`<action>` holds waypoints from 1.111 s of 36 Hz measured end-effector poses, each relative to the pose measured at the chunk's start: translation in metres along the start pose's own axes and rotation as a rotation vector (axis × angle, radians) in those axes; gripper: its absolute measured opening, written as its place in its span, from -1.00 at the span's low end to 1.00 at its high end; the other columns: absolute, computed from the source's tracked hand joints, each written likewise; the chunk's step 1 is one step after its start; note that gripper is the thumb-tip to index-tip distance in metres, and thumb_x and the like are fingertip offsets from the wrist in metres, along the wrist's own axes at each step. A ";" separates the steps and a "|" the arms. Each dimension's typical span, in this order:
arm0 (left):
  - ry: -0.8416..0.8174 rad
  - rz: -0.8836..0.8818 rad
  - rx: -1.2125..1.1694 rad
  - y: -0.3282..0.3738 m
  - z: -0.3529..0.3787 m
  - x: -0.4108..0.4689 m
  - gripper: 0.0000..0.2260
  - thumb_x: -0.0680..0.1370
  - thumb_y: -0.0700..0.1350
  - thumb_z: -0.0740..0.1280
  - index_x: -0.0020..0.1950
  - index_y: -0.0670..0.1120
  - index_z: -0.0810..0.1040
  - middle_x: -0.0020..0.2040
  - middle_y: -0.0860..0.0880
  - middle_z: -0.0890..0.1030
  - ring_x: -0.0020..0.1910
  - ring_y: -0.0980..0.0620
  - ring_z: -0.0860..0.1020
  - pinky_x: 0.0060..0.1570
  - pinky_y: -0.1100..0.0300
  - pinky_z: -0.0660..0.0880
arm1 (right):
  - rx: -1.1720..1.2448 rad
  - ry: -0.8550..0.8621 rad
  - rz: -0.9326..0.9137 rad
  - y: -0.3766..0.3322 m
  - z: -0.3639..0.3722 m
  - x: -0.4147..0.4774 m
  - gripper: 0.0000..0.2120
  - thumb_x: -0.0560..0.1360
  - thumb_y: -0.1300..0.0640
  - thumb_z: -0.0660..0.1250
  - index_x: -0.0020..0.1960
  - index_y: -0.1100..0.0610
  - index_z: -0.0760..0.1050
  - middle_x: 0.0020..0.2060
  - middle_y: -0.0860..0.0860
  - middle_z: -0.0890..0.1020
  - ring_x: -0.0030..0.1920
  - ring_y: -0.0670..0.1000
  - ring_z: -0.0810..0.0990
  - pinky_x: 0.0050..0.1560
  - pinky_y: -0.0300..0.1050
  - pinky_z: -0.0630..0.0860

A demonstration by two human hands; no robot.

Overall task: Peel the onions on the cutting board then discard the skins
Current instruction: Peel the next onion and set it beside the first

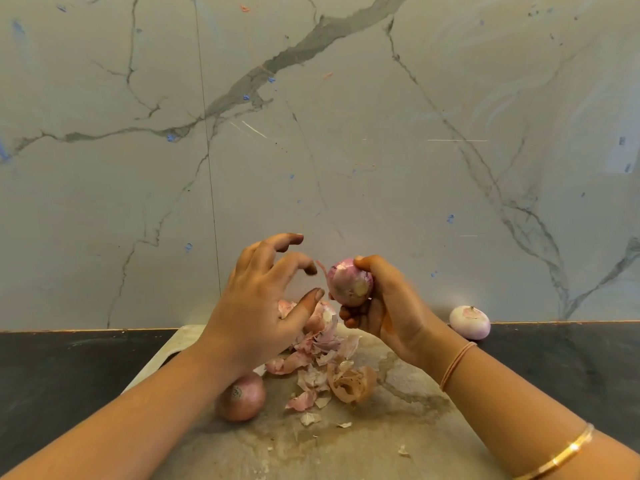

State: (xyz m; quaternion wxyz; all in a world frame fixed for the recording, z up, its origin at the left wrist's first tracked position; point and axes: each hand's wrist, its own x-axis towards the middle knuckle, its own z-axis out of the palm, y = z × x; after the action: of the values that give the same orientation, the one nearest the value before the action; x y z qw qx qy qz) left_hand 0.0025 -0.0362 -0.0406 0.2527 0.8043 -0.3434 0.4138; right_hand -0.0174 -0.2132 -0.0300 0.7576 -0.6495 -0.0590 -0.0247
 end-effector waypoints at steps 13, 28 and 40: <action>0.109 0.103 0.030 0.004 -0.005 0.003 -0.78 0.51 0.02 0.27 -0.04 -0.01 0.68 0.16 0.00 0.55 0.16 0.03 0.41 0.05 0.38 0.31 | -0.259 -0.045 -0.120 0.000 0.011 -0.005 -0.74 0.61 -0.03 0.17 0.07 0.15 0.48 -0.15 0.11 0.52 -0.34 0.01 0.50 -0.30 -0.18 0.49; -0.012 0.018 -0.035 0.009 -0.002 0.000 -0.82 0.43 0.11 0.22 -0.03 0.11 0.48 0.28 0.14 0.38 0.29 0.19 0.22 0.16 0.34 0.15 | -0.080 0.021 -0.041 0.000 0.002 0.000 -0.60 0.58 -0.03 0.15 0.22 0.26 0.46 -0.12 0.21 0.53 -0.29 0.04 0.50 -0.31 -0.18 0.48; -0.008 0.088 0.049 0.000 0.001 0.001 -0.75 0.46 0.07 0.23 0.14 0.17 0.44 0.38 0.00 0.31 0.31 -0.01 0.27 0.18 0.14 0.26 | -0.145 -0.082 -0.063 0.001 0.008 -0.004 -0.63 0.62 0.00 0.09 0.21 0.24 0.47 -0.13 0.19 0.55 -0.31 0.02 0.49 -0.28 -0.17 0.48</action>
State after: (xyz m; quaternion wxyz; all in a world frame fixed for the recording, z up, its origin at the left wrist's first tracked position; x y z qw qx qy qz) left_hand 0.0029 -0.0371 -0.0401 0.2132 0.7961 -0.3693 0.4295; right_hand -0.0214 -0.2052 -0.0299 0.7044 -0.7010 -0.1084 -0.0263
